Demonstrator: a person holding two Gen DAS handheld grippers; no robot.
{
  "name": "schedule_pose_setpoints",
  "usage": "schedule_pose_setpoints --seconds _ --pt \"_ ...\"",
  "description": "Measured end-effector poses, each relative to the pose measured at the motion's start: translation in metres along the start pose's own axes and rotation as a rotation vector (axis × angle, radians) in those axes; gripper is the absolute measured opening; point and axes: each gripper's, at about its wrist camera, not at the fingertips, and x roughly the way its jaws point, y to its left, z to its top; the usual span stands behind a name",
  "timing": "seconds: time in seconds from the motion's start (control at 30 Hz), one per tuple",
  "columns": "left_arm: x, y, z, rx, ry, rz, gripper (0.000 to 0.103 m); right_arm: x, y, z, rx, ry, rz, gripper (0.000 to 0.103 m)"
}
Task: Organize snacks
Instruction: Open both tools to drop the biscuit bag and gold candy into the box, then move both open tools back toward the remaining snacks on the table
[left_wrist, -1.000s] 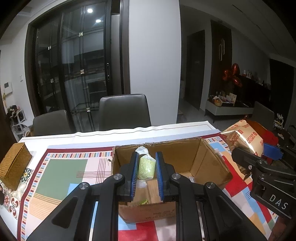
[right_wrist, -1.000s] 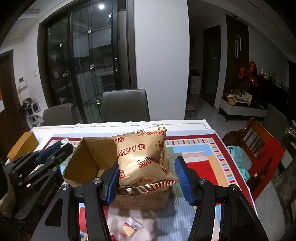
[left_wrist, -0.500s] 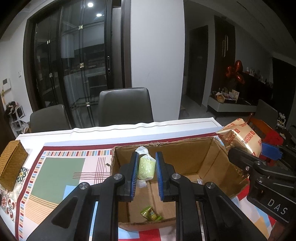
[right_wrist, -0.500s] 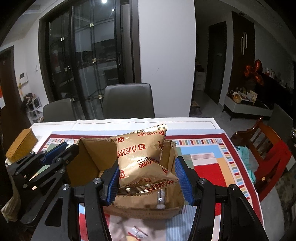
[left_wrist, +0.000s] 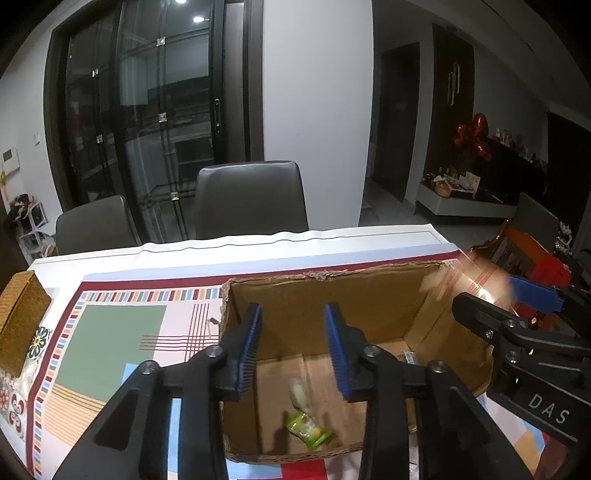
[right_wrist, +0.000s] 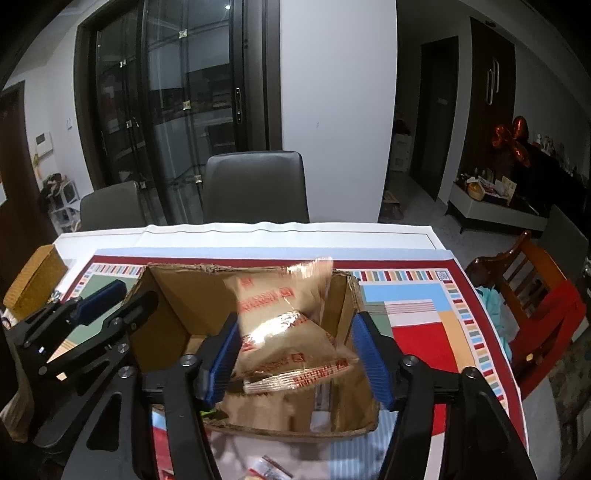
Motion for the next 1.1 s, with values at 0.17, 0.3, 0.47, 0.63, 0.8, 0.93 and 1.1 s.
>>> schedule_pose_setpoints --seconds 0.17,0.3,0.47,0.63,0.8,0.93,1.1 --pt "-0.005 0.004 -0.001 -0.011 -0.014 0.026 0.065 -0.003 0.002 0.000 -0.003 -0.013 -0.021 0.078" --pt "-0.009 0.005 -0.001 -0.014 -0.021 0.034 0.067 -0.006 0.002 0.000 -0.001 -0.014 -0.031 0.079" --pt "-0.016 0.006 -0.002 -0.017 -0.028 0.040 0.068 -0.012 0.000 0.000 0.002 -0.021 -0.037 0.079" --pt "-0.025 0.008 -0.002 -0.016 -0.036 0.043 0.068 -0.021 0.001 0.000 0.004 -0.034 -0.038 0.079" --pt "-0.037 0.008 -0.001 -0.021 -0.048 0.051 0.069 -0.033 0.001 -0.001 0.009 -0.048 -0.036 0.079" --pt "-0.049 0.008 -0.002 -0.018 -0.062 0.055 0.068 -0.042 0.001 -0.002 0.009 -0.062 -0.036 0.079" --pt "-0.062 0.007 -0.004 -0.016 -0.075 0.059 0.068 -0.054 0.000 -0.003 0.014 -0.077 -0.036 0.079"
